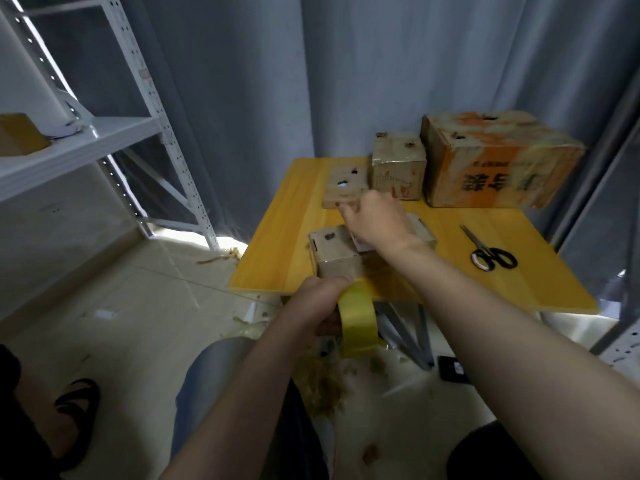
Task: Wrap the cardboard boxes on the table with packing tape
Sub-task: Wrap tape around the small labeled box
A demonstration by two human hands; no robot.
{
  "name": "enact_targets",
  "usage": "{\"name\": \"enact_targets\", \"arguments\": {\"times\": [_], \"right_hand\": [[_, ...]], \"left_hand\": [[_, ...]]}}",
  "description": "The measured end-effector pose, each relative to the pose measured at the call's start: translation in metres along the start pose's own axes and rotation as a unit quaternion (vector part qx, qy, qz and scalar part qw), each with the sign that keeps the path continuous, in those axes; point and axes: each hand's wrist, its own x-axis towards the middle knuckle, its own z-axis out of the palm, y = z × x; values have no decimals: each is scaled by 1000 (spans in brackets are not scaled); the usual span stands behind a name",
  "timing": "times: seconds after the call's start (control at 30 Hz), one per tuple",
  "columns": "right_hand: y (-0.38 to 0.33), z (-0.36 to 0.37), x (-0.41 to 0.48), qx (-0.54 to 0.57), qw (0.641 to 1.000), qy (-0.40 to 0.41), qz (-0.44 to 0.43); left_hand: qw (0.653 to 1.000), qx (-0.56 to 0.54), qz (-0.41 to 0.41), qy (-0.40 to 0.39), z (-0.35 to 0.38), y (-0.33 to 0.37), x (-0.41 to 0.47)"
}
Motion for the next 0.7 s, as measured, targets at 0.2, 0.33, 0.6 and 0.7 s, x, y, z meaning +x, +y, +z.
{"name": "enact_targets", "arguments": {"times": [0.2, 0.33, 0.6, 0.7], "right_hand": [[26, -12, -72, 156, 874, -400, 229], [42, 9, -94, 331, 853, -320, 245], [51, 15, -115, 466, 770, -369, 232], [49, 17, -120, 463, 782, -352, 225]], "left_hand": [[999, -19, 25, 14, 15, -9, -10], [1000, -22, 12, 5, 21, -12, -16], [951, 230, 149, 140, -40, -14, 2], [923, 282, 236, 118, -51, -15, 16]]}}
